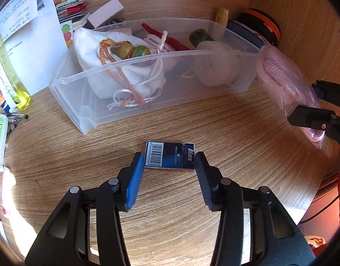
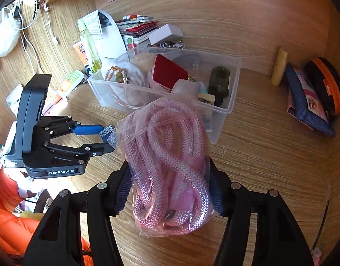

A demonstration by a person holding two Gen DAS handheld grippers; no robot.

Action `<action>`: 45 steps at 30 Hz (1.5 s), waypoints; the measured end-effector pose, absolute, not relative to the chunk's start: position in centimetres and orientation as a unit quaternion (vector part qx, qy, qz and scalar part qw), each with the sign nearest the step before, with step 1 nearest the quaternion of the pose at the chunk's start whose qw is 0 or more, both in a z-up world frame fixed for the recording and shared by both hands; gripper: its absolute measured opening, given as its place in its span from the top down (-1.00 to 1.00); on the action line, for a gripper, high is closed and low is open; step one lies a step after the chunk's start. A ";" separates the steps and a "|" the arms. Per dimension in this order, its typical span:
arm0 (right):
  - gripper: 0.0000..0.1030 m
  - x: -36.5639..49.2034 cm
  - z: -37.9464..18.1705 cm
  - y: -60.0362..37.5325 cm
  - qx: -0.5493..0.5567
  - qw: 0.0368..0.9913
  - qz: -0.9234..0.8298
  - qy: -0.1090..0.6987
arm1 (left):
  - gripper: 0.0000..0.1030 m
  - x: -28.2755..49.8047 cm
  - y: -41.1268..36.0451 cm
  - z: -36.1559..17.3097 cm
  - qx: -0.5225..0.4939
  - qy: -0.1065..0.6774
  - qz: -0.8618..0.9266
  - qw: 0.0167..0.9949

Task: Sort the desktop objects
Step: 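Grasp the blue card box with the left tool while the right tool lifts the bagged pink rope, then lower the card box into the box with the left tool while the right tool lowers the rope bag there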

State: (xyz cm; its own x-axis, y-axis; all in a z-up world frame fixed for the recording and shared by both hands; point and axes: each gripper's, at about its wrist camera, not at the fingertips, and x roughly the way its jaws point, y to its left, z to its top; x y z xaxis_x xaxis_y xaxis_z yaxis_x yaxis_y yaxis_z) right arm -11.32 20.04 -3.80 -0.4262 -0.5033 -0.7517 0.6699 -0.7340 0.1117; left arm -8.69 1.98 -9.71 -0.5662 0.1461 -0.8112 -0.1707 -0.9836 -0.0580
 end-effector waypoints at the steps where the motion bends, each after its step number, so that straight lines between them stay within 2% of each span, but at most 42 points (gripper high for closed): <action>1: -0.11 -11.4 -3.7 20.0 0.404 0.349 -0.840 0.099 | 0.09 -8.6 1.9 -9.7 -0.457 0.011 0.885 0.090; 14: -0.11 -13.0 -1.3 19.7 0.375 0.341 -0.860 0.050 | 0.09 -8.6 0.4 -4.8 -0.387 -0.044 0.917 0.088; 28: -0.11 -15.9 0.3 17.3 0.358 0.318 -0.877 0.048 | 0.09 -12.1 0.7 0.2 -0.332 -0.037 0.938 0.091; 37: -0.11 -18.8 -0.2 15.9 0.353 0.284 -0.889 0.062 | 0.09 -15.1 1.0 0.4 -0.332 -0.034 0.938 0.091; 45: -0.11 -20.6 -1.3 14.1 0.341 0.256 -0.899 0.094 | 0.09 -17.9 0.8 -1.1 -0.347 -0.069 0.931 0.087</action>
State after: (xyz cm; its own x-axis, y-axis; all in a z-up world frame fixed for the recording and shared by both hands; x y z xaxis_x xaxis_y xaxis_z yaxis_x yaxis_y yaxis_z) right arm -20.60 14.12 -1.27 -0.6356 -0.3961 -0.6626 0.5251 -0.8510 0.0050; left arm -17.88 0.83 -1.06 -0.7439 0.2107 -0.6341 -0.1146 -0.9752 -0.1896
